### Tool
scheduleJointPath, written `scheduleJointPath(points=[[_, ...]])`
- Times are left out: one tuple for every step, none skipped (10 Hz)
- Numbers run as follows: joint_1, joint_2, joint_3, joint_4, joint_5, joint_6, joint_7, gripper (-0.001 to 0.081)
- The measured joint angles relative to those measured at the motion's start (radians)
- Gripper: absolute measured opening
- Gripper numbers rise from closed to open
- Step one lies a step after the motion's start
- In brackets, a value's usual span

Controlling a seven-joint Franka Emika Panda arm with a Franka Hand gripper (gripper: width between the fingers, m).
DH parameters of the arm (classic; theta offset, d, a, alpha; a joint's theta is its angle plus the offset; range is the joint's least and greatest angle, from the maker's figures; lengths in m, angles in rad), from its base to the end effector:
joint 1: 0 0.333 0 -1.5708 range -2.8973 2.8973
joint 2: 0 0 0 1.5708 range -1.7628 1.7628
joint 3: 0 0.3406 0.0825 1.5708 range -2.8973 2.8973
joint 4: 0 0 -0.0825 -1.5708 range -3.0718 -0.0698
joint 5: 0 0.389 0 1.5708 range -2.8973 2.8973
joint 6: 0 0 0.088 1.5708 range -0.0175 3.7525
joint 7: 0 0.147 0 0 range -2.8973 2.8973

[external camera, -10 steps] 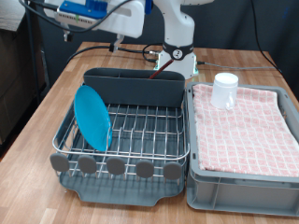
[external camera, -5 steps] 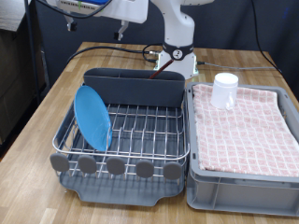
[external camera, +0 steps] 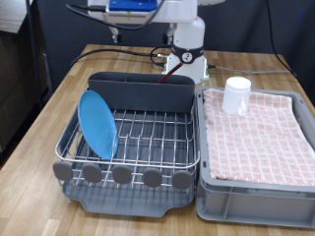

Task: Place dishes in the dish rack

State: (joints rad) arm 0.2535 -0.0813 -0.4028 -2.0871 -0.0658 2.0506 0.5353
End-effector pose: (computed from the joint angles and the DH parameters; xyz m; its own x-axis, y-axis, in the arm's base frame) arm 0.5301 -0.0886 0.4436 0.7924 -0.6082 0.0471 -0.6090 -0.7931 0.0042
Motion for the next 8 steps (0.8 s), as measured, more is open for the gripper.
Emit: scheduleJointPath(points=[[0.009, -0.012, 0.023, -0.020, 0.002, 0.017, 0.044, 0.0803], [0.018, -0.025, 0.046, -0.041, 0.002, 0.039, 0.083, 0.0803], [0.023, -0.047, 0.053, -0.068, 0.002, 0.066, 0.112, 0.0803], [0.022, -0.045, 0.052, -0.067, 0.000, 0.060, 0.109, 0.0803], [0.023, -0.043, 0.055, -0.064, -0.006, 0.047, 0.108, 0.0803], [0.027, -0.042, 0.068, -0.061, -0.006, 0.026, 0.108, 0.0803], [0.035, -0.043, 0.090, -0.054, -0.005, -0.004, 0.116, 0.0803], [0.047, -0.045, 0.114, -0.050, -0.001, -0.035, 0.138, 0.0803]])
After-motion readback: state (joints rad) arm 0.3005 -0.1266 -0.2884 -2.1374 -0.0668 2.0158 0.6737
